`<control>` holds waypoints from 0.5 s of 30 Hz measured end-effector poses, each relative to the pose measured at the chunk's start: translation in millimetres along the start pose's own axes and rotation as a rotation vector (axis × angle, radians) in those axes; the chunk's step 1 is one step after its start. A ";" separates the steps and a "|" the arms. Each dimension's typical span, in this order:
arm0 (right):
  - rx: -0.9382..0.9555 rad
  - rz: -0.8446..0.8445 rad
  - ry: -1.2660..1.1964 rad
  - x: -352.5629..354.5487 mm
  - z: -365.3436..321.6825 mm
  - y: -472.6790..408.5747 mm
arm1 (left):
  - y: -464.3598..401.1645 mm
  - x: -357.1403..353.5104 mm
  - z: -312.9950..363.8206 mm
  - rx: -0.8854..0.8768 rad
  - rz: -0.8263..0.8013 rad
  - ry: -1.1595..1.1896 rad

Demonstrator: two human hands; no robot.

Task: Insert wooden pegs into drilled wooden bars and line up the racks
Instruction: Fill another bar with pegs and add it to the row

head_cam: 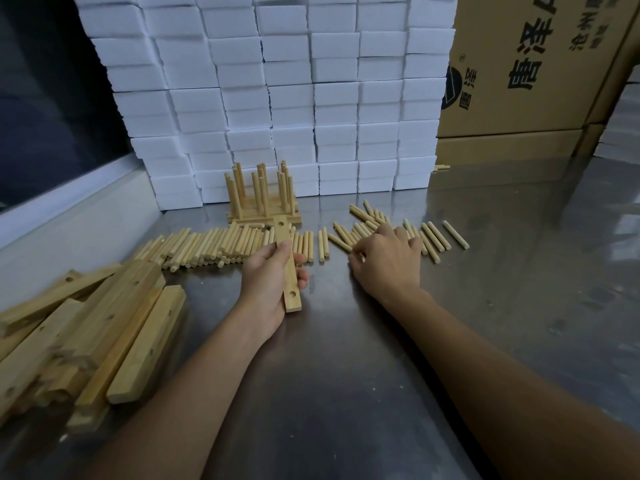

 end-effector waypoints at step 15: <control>0.022 0.121 -0.433 10.4 -4.3 14.9 | -1.2 1.4 1.2 0.021 -0.052 0.081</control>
Point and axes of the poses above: each hand's wrist, its own y-axis away from the middle knuckle, its own x-axis out of the back of the hand, z = x × y, the point moved 3 cm from there along -y, towards the middle knuckle, and after that the axes turned 1 degree about x, right-handed, at the moved point
